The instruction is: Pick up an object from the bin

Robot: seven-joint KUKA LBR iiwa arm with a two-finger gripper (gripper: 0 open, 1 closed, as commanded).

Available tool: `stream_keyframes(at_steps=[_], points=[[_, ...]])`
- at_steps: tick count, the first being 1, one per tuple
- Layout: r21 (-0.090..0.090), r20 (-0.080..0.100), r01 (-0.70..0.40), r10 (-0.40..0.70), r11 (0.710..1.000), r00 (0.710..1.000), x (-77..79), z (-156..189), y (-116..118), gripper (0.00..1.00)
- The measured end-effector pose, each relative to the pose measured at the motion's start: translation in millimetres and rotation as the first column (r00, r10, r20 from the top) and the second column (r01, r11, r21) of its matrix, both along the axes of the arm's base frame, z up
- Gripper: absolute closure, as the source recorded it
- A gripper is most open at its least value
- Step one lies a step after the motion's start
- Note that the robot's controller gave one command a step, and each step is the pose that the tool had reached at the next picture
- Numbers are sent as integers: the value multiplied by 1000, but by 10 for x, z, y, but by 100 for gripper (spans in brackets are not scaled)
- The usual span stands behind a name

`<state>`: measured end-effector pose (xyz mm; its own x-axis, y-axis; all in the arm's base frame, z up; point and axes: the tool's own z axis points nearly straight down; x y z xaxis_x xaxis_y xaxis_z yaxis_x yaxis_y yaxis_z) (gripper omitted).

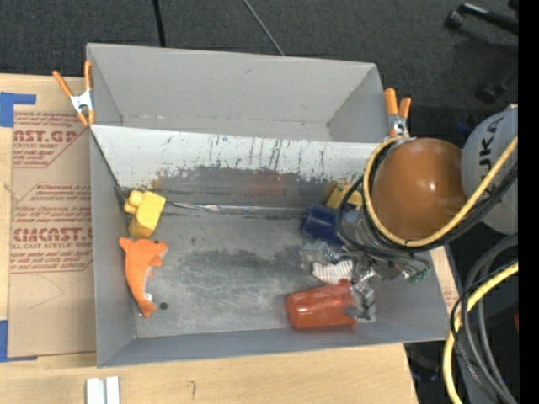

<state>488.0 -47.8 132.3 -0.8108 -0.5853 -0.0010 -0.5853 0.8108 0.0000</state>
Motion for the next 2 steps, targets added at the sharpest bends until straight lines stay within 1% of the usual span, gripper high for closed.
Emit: stream_keyframes(at_steps=[1, 2], points=[[0, 0, -138, 138, 990, 990, -17, -289, -78, 0], [1, 10, -170, 170, 985, 985, -35, -476, -265, 100]])
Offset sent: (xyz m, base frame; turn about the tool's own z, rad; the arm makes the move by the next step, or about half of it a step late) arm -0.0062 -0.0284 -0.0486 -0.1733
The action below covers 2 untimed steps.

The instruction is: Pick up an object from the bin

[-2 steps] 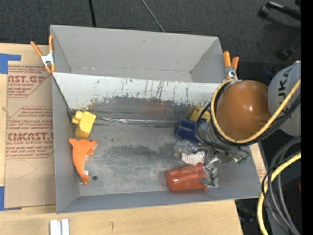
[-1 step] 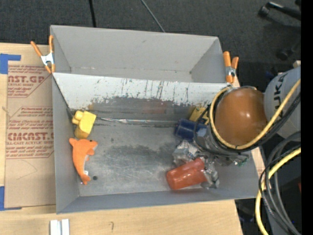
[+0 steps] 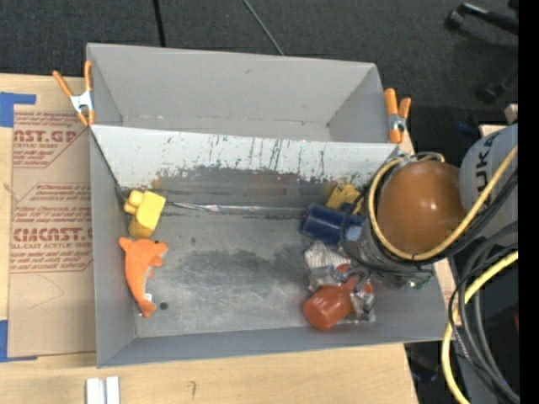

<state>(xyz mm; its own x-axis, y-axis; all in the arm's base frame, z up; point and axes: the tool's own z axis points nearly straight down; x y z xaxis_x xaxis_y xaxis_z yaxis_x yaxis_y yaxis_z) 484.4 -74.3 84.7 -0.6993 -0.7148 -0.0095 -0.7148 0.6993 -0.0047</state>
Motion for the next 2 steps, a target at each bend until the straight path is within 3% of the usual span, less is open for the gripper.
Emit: stream_keyframes(at_steps=[2], points=[[0, -1, -1, 1, 1000, 1000, -3, 4, 0, 100]])
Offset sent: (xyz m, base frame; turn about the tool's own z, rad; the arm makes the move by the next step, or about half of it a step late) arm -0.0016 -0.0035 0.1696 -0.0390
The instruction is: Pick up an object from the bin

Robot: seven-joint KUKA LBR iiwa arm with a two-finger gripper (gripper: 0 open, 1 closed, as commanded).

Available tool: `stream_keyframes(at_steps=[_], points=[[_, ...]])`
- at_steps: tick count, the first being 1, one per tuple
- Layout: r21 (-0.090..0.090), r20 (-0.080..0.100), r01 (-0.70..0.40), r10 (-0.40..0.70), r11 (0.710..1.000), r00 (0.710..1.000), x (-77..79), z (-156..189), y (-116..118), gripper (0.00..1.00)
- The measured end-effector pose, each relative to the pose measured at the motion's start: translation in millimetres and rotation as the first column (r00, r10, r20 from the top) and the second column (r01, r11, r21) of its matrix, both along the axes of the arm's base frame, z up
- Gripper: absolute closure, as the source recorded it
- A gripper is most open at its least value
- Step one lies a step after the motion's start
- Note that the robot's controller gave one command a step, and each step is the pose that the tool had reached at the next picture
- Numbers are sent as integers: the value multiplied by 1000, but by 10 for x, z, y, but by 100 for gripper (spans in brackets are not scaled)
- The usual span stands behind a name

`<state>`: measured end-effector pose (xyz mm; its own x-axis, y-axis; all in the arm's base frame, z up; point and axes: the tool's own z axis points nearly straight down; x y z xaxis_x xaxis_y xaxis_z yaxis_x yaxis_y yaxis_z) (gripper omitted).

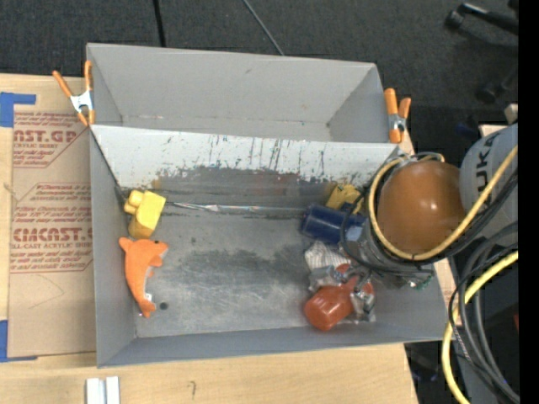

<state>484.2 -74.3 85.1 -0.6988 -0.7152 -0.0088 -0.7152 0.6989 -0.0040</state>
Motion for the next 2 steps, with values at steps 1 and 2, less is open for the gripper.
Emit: stream_keyframes(at_steps=[1, 2], points=[[-3, -2, -23, 23, 1000, 1000, 196, 107, 109, 0], [0, -9, -38, 38, 999, 999, 308, -156, 203, 100]])
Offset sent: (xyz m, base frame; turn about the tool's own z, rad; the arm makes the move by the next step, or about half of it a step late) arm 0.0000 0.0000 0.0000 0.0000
